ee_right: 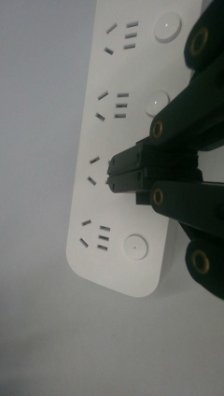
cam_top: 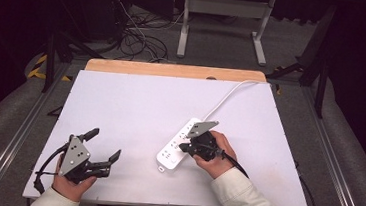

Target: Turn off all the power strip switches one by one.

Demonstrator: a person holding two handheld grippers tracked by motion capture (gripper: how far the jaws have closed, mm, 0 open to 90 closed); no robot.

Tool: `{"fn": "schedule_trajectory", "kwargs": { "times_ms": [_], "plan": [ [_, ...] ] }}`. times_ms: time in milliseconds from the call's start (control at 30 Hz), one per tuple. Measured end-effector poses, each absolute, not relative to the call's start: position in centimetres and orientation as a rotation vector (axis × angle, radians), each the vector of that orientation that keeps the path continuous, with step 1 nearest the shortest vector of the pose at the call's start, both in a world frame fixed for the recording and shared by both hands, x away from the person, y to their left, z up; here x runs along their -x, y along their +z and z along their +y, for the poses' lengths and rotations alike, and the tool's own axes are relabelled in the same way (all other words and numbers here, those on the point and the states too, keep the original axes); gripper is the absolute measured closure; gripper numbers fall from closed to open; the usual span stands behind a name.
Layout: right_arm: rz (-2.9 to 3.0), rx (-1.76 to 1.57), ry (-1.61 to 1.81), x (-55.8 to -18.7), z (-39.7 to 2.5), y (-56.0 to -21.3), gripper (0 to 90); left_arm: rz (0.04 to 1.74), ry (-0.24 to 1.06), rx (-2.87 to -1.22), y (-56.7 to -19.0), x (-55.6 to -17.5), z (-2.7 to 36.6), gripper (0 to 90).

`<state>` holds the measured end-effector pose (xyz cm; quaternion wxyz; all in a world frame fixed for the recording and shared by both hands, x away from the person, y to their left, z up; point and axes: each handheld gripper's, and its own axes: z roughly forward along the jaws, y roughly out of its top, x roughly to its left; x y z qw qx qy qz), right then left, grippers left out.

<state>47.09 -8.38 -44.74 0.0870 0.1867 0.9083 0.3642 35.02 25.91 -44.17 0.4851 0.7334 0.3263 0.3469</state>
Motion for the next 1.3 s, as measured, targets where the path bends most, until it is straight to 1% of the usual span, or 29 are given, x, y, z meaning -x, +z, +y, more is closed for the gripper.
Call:
{"fn": "schedule_trajectory", "kwargs": {
  "times_ms": [933,1300],
  "plan": [
    [2.704,-0.542,1.054,-46.96,-7.99,-45.48,90.0,0.789,0.853,-1.786,-44.11,-34.91,25.89,11.1],
    [2.718,-0.599,1.025,-47.00,-7.76,-45.29,90.0,0.791,0.848,-1.785,-44.13,-34.88,25.82,11.1]
  ]
}}
